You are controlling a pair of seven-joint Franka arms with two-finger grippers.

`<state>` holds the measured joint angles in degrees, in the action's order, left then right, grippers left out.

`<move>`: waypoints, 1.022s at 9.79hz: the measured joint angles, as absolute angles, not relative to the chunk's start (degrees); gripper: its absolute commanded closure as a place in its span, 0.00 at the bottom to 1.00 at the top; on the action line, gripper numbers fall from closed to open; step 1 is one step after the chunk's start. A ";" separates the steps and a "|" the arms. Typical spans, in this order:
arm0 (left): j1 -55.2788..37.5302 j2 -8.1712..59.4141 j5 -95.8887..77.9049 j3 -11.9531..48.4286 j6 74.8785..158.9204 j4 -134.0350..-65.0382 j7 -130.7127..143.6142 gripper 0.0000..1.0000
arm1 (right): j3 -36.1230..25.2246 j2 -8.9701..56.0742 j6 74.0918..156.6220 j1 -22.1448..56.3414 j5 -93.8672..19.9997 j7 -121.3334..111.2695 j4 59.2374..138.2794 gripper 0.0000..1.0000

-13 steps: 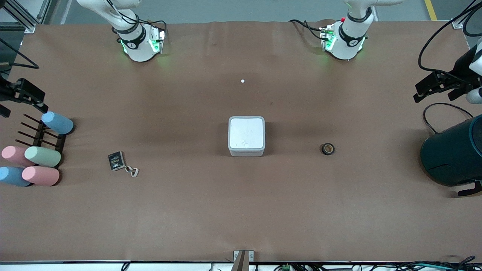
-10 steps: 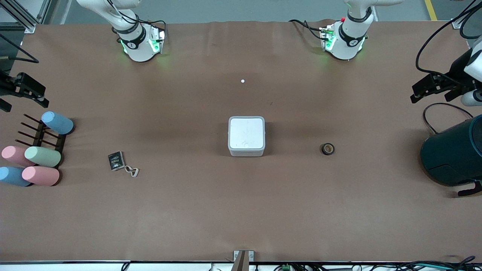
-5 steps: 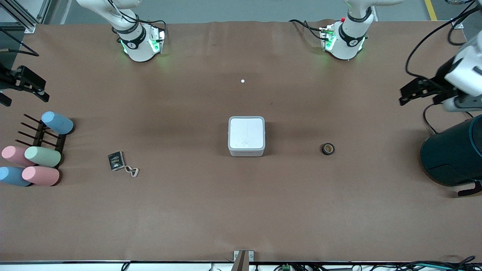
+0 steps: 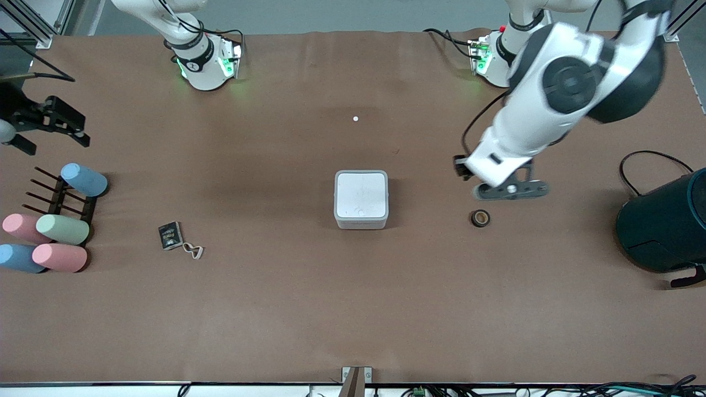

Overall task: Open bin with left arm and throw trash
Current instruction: 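Reach the bin lid with the left gripper while the right gripper reaches the string, then open the bin with the left gripper while the right gripper grasps the string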

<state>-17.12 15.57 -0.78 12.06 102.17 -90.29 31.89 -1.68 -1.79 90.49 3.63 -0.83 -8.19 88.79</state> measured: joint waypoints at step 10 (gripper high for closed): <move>-31.73 39.46 0.54 11.73 121.91 -79.62 49.70 1.00 | -0.84 5.60 114.70 7.84 -0.89 -21.11 110.73 0.00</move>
